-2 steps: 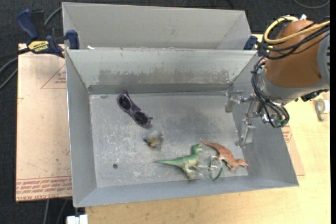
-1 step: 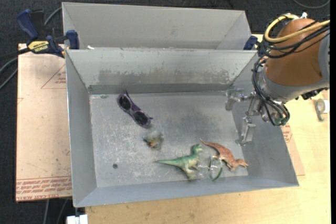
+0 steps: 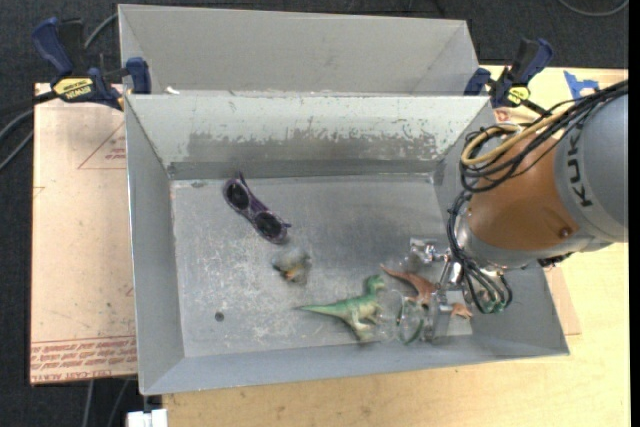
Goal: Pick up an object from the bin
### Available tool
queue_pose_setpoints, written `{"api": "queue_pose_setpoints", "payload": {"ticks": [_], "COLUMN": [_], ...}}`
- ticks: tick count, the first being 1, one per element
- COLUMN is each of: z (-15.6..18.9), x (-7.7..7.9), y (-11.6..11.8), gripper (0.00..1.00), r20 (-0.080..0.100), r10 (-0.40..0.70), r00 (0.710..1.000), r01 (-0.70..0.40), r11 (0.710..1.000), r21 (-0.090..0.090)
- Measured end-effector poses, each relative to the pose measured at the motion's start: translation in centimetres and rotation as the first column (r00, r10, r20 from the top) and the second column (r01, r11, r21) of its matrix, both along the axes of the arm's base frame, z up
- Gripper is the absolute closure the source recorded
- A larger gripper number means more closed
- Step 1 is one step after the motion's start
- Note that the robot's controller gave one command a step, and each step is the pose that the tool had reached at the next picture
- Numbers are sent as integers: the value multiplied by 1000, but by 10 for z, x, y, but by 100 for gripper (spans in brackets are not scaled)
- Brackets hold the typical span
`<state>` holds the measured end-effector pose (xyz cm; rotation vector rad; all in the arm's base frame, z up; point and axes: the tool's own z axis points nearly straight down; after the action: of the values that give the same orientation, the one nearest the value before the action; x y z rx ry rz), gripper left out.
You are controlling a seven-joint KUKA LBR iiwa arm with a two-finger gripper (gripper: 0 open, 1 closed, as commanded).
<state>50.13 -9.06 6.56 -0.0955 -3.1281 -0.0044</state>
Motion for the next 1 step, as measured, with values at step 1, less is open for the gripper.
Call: {"api": "queue_pose_setpoints", "payload": {"ticks": [1], "z": [58], "x": [-8], "y": [-12], "gripper": [0], "r20": [14], "r10": [8], "r00": [1000], "r01": [-8], "r11": [1000], "r21": [-3]}}
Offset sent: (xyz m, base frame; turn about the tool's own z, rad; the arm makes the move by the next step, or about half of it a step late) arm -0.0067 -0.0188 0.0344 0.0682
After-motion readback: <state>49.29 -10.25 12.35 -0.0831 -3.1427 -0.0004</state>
